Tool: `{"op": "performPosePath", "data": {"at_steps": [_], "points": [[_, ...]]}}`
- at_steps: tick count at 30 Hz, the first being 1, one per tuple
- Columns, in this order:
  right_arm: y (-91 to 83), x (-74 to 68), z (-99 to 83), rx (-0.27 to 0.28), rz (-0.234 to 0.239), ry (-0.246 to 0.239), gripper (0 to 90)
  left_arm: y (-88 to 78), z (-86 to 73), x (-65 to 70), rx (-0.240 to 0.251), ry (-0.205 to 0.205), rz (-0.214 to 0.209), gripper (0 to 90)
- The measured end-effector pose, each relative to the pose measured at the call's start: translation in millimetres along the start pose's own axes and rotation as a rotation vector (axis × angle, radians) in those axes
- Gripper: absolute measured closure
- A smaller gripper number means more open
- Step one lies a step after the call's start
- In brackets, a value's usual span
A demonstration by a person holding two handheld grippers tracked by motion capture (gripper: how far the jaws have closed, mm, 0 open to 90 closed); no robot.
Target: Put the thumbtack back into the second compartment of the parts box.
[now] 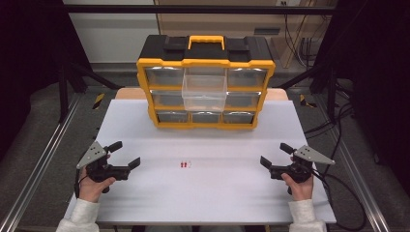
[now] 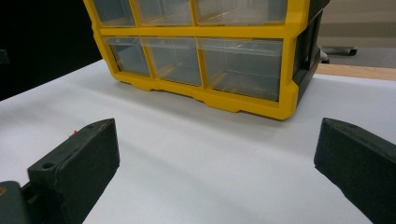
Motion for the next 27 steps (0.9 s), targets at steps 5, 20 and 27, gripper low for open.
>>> {"op": "performPosePath", "data": {"at_steps": [5,20,27], "points": [[-0.1,0.2,-0.2,-0.001,0.006,0.0,0.5,1.8,0.9,1.4,-0.003,0.005,-0.001,1.0],[-0.7,-1.3,0.7,-0.001,0.012,-0.008,0.4,7.9,7.6,8.0,-0.026,0.007,-0.004,1.3],[-0.3,-1.9,-0.1,-0.005,0.012,-0.013,0.4,18.4,14.3,15.9,-0.044,0.009,-0.017,1.1]]}}
Point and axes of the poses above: each handheld gripper's, and its own axes: y roughly forward along the jaws, z roughly out of its top, x roughly to its right, the point moved 3 cm from there along y, roughly forward along the jaws, and after that the axes turned 9 degrees about -z, right-handed, at the moved point
